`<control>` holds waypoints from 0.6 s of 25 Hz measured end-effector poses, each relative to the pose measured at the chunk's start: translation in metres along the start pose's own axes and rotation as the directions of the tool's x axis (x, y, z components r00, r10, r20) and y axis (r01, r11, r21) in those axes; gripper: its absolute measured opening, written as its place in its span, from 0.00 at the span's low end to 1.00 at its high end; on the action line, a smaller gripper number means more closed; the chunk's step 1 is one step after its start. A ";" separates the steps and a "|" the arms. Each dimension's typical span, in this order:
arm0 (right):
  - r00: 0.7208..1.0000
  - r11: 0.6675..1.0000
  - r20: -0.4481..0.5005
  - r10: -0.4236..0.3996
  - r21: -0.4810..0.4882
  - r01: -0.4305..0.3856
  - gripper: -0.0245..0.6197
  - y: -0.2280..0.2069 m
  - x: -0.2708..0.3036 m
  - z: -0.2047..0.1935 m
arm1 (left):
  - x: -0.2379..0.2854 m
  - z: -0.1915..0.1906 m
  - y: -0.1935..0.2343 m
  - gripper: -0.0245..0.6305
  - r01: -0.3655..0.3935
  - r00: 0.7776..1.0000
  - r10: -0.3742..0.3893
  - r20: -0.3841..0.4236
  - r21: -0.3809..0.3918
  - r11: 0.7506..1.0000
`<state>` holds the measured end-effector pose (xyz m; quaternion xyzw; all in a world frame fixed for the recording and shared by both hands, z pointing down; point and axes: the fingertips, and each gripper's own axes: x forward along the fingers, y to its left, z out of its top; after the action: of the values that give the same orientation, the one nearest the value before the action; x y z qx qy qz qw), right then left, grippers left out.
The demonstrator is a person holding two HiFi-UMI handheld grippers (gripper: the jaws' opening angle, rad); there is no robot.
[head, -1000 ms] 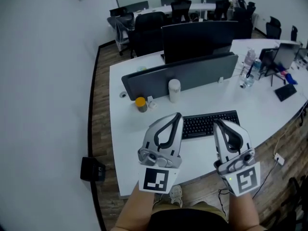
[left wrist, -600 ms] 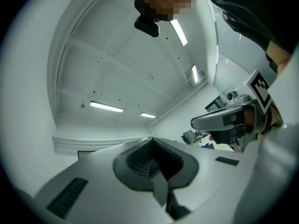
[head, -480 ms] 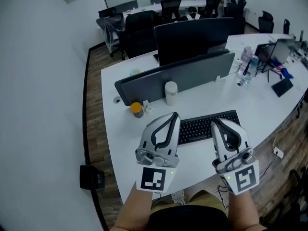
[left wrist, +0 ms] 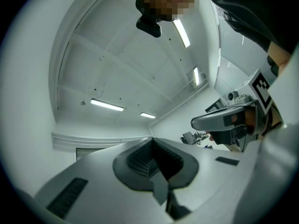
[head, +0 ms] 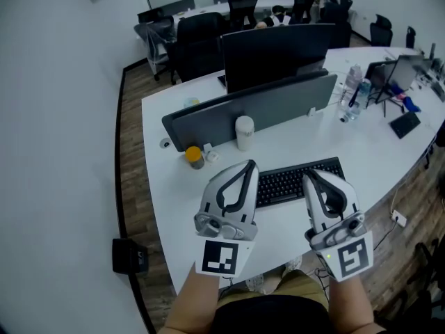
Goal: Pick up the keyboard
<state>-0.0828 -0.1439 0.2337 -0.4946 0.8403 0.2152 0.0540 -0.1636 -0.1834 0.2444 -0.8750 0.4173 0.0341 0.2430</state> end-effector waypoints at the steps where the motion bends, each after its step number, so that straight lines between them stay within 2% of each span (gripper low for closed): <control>1: 1.000 1.000 -0.005 -0.004 0.009 0.004 0.09 -0.001 0.000 -0.001 | 0.001 0.000 0.000 0.05 0.000 1.000 0.000 -0.001 -0.002 1.000; 15: 0.999 0.999 0.005 0.034 0.035 -0.035 0.09 -0.027 0.009 -0.014 | 0.030 -0.005 -0.013 0.05 -0.018 1.000 0.019 -0.019 0.022 1.000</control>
<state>-0.0628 -0.1686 0.2355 -0.4786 0.8523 0.2022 0.0608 -0.1351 -0.1998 0.2468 -0.8687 0.4280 0.0235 0.2482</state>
